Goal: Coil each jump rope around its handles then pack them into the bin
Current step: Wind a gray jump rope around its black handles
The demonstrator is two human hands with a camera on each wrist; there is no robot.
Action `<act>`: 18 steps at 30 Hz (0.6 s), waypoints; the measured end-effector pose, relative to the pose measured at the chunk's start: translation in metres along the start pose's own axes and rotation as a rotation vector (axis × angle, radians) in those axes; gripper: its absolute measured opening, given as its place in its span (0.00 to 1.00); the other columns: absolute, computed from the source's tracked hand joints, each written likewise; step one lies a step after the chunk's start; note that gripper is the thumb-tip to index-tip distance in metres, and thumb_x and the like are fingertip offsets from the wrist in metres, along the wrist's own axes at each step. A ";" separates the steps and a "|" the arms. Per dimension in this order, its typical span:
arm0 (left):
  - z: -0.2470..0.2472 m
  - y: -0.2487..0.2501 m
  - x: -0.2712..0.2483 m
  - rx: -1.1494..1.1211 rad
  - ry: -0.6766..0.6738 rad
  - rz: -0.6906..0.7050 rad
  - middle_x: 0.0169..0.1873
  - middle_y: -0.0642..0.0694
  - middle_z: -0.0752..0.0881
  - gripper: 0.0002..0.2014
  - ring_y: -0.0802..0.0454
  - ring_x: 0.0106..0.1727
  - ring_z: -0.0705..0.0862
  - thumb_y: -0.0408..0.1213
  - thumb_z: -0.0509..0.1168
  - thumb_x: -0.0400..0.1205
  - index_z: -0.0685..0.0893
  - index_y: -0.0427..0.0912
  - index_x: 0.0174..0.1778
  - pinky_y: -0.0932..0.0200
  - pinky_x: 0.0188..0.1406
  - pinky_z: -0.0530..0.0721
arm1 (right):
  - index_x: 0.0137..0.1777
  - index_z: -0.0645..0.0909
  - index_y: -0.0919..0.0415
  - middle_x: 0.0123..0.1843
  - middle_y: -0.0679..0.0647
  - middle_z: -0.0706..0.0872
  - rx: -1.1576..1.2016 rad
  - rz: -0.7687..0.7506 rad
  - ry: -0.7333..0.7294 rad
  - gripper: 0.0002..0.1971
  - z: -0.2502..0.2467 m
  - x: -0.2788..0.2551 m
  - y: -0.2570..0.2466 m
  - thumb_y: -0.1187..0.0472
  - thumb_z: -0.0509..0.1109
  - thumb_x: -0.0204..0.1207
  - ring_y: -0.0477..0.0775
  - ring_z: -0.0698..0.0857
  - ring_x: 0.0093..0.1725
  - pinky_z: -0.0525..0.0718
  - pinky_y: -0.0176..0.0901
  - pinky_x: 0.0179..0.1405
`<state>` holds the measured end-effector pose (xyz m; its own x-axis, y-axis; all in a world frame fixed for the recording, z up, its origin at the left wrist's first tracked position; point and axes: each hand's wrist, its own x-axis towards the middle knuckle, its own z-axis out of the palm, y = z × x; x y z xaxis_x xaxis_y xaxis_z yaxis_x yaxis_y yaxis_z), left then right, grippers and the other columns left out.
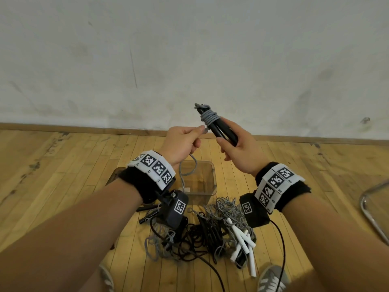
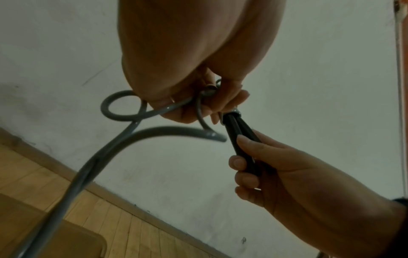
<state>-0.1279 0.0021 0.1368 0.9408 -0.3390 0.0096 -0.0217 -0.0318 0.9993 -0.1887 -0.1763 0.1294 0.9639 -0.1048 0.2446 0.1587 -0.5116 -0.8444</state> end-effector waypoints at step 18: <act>0.008 -0.006 0.001 -0.094 0.119 -0.115 0.26 0.49 0.83 0.23 0.58 0.23 0.74 0.58 0.73 0.81 0.93 0.36 0.47 0.68 0.22 0.72 | 0.85 0.64 0.40 0.47 0.44 0.79 -0.377 -0.132 -0.012 0.22 0.019 -0.008 -0.001 0.54 0.52 0.92 0.52 0.76 0.52 0.72 0.48 0.46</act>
<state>-0.1297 -0.0060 0.1304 0.9687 -0.2244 -0.1065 0.1152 0.0262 0.9930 -0.1927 -0.1592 0.1191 0.9432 -0.0081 0.3322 0.1942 -0.7976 -0.5710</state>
